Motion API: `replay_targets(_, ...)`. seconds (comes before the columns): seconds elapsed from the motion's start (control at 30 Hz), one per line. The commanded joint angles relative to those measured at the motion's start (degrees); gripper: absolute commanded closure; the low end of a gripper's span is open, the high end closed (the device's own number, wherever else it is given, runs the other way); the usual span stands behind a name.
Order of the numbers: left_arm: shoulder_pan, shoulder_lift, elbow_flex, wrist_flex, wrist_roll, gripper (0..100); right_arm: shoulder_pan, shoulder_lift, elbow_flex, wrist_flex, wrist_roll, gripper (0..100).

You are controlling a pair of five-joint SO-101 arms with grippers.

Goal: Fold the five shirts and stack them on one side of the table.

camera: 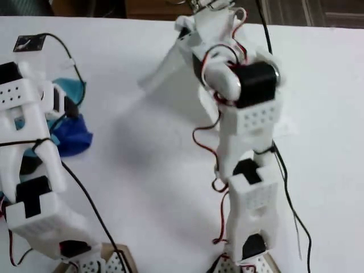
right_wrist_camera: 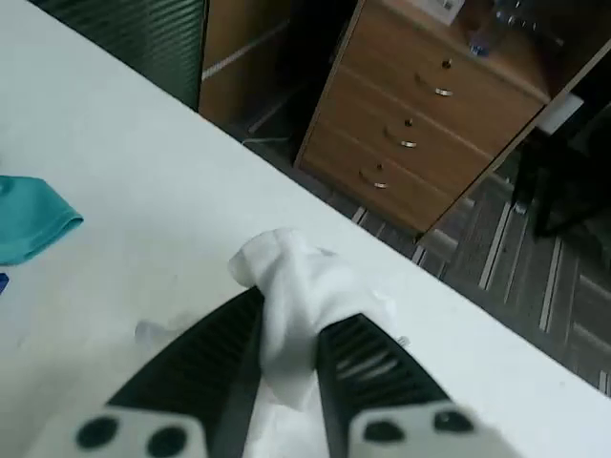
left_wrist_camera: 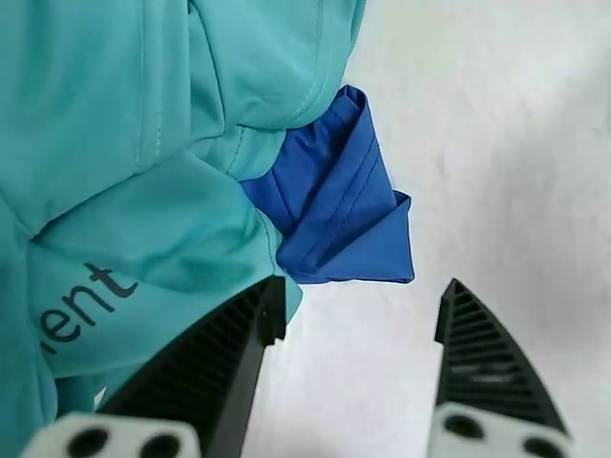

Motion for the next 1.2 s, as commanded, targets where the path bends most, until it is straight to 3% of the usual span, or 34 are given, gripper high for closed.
replay_targets(0.0, -0.18, -0.7, -0.22, -0.26, 0.35, 73, -0.66, -5.76, -1.67, -5.05, 0.7, 98.1)
replay_targets(0.27, -0.26, -0.7, -0.22, -0.18, 0.35, 73, -2.42, -7.52, -1.05, -18.42, 0.44, 98.1)
replay_targets(0.57, -0.18, -0.7, -0.22, -0.18, 0.18, 73, -4.18, -5.32, 1.67, -17.98, 0.35, 98.0)
replay_targets(1.17, -0.18, -0.53, -0.13, -0.18, -0.09, 73, 1.98, 16.04, 9.67, -11.65, 0.26, 97.8)
